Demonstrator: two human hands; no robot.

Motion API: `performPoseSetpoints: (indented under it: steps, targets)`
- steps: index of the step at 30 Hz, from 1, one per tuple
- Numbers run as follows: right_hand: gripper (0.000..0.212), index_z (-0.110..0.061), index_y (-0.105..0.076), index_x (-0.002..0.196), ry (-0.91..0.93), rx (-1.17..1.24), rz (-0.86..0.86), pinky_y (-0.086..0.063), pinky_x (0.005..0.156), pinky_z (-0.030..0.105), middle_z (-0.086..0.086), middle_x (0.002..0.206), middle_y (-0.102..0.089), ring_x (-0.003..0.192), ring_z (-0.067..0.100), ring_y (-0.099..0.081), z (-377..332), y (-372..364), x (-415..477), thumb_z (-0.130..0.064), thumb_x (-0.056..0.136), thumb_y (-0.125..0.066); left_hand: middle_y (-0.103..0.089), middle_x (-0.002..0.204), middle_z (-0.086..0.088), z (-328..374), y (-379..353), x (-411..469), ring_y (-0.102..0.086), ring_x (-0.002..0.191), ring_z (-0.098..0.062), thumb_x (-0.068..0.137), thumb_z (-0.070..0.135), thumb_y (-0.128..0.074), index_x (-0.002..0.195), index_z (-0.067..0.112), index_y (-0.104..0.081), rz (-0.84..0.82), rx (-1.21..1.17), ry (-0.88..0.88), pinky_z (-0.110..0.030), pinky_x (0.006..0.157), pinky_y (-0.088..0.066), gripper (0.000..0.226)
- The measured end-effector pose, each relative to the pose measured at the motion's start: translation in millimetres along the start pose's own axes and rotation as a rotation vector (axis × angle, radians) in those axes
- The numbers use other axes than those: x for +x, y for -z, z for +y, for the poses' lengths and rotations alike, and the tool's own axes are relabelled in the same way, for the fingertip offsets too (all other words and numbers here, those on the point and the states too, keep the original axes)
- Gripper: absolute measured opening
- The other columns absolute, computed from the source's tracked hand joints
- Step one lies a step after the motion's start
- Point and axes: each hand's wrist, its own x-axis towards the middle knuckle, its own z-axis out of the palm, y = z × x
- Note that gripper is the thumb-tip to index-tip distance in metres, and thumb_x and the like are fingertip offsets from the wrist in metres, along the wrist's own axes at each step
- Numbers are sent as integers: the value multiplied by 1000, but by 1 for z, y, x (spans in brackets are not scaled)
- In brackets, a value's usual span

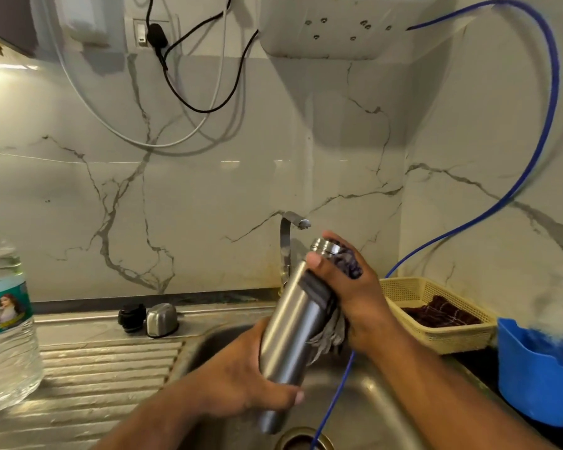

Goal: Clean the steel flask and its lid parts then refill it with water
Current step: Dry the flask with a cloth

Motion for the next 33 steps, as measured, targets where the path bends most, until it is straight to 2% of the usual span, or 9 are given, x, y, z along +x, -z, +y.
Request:
performPoseSetpoints:
  steps: [3,5,7,11,18,21,23,28,33]
  targets:
    - [89,-25,-63,135,-80,126,-352,-46,105,61,21,118,-67,110,42,-63,-14,15,5,-34,54,-99,-64,114,28,0,8,-6,-58,102,18,77,18,-88,127,42,-49,-239,-162,-23,-6,87,-49,68]
    - [91,-19,-53,145,-125,265,-544,-45,103,61,20,112,-64,110,43,-61,-14,20,4,-28,64,-95,-70,117,-2,-7,3,-4,-67,106,-18,75,8,-82,131,22,-58,-420,-418,-42,-35,94,-56,63]
    - [85,-20,-50,147,-142,385,-629,-44,104,60,15,110,-64,111,41,-62,-11,22,3,-26,73,-89,-62,113,-26,-10,-7,-2,-65,94,-36,71,2,-71,132,0,-55,-568,-665,-9,-40,84,-56,64]
    - [79,-20,-57,140,-137,384,-462,-43,102,61,13,103,-65,102,38,-66,-9,23,10,-24,68,-91,-67,106,-27,-2,-20,5,-68,90,-37,64,8,-78,123,-1,-61,-425,-724,107,-42,81,-59,62]
    - [41,-22,-77,108,-76,43,101,-59,72,37,18,103,-73,84,29,-68,-2,15,11,-9,70,-86,-55,102,12,19,-46,6,-67,84,-13,59,57,-85,115,45,-27,247,117,261,-27,75,-61,81]
    - [55,-23,-76,110,19,60,58,-61,74,37,17,103,-70,85,26,-68,-11,18,10,-11,58,-90,-60,108,15,3,-34,12,-67,90,-8,58,75,-82,125,43,-34,169,90,102,-22,80,-59,88]
    - [61,-22,-74,115,49,115,-70,-59,82,45,15,100,-69,87,32,-68,-14,21,10,-16,57,-91,-67,118,10,-7,-18,12,-71,99,-8,51,78,-83,137,39,-40,-25,-205,81,-26,88,-59,104]
    - [74,-19,-68,126,-2,104,-226,-51,97,63,23,105,-69,99,48,-67,2,12,5,-28,57,-93,-70,125,-20,-16,-13,4,-70,103,-30,80,39,-81,140,14,-49,-402,-679,124,-42,90,-57,72]
    - [51,-29,-76,106,41,-114,130,-60,74,33,0,101,-75,87,19,-72,2,12,9,-30,59,-96,-66,104,12,5,-20,10,-67,86,-7,67,66,-82,126,35,-49,189,69,199,-18,72,-55,74]
